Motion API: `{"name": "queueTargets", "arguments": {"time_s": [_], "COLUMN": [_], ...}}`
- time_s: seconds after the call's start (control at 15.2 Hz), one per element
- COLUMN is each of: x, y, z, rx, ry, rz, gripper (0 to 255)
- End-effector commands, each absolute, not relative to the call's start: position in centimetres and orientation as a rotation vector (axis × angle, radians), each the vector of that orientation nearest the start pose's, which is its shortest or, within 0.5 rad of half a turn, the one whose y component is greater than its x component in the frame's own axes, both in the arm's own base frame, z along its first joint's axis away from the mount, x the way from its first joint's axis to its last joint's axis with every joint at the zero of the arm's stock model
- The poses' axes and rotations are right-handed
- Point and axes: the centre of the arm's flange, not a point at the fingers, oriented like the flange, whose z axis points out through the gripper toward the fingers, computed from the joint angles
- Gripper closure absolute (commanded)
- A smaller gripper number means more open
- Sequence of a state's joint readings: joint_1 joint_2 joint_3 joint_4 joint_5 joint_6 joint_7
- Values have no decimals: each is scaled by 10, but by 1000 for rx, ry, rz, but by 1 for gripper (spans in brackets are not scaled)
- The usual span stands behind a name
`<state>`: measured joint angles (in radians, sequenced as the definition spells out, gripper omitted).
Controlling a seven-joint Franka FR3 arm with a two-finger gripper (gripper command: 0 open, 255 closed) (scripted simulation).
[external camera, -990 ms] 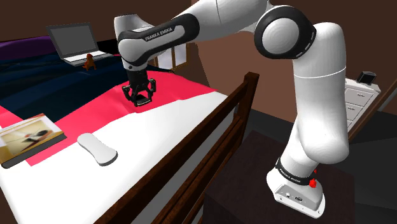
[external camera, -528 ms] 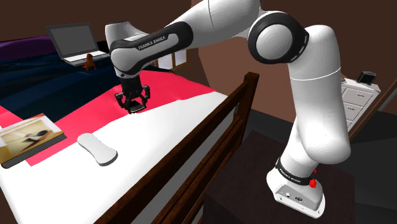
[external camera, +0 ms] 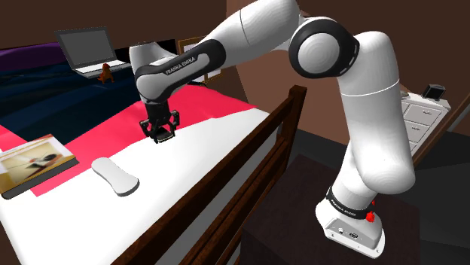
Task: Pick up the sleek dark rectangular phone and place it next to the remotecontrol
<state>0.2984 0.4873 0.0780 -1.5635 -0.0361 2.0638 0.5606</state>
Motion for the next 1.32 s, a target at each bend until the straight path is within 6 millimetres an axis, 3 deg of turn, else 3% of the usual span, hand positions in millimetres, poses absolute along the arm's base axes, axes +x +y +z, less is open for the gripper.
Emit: {"name": "queueTargets", "arguments": {"time_s": [0.0,0.53,0.59,0.92,1.19,1.25], "x": [645,645,645,645,644,644], "y": [245,245,245,245,245,245], "z": [353,353,353,353,403,403], "rx": [-3118,-3118,-3118,-3118,-3118,-3118], "ry": [276,276,276,276,276,276], "rz": [-18,-18,-18,-18,-18,-18], "gripper": [255,255,0,0,0,0]}}
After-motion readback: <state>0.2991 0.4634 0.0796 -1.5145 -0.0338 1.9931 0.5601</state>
